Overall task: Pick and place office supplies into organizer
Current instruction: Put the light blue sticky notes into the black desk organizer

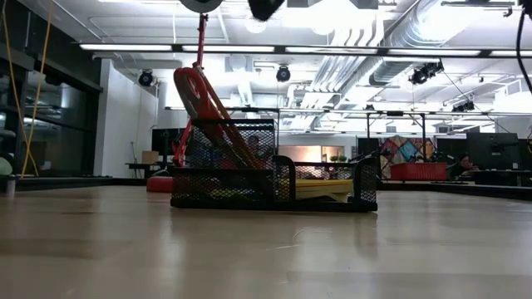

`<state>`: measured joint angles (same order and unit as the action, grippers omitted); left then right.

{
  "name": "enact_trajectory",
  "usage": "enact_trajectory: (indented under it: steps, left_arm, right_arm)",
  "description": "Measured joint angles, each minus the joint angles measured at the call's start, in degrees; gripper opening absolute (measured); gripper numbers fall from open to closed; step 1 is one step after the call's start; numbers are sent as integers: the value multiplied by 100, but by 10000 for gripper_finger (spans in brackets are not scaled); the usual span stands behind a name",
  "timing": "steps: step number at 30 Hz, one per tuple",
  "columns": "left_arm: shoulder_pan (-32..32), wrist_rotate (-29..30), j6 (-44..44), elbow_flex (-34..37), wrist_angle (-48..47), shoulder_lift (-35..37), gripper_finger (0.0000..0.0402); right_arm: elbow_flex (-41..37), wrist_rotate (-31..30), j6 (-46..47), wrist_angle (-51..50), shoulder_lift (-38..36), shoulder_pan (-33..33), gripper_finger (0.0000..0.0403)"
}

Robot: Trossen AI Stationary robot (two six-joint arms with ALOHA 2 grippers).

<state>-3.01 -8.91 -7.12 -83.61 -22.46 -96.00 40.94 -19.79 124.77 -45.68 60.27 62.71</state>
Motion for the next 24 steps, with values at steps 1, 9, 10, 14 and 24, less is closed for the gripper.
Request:
enact_trajectory:
  steps: [1, 9, 10, 14, 24]
  left_arm:
    - [-120, 61, -75, -5, 116, -55, 1]
    - [-697, 129, 243, -11, 1186, -662, 1]
    - [-718, 110, 198, -25, 1394, -824, 1]
    - [-712, -534, -18, -19, 1652, -1356, 1]
    - [-714, -791, -369, -7, 2680, -2079, 1]
  right_arm:
    - [-155, -18, 56, 264, -43, 79, 201]
    - [-1232, -411, 241, 1759, -38, 163, 201]
    - [-1328, -392, 263, 1783, -34, 134, 201]
    - [-1631, -221, 316, 2025, -7, 57, 201]
    - [-1656, -259, 213, 2180, 299, -170, 201]
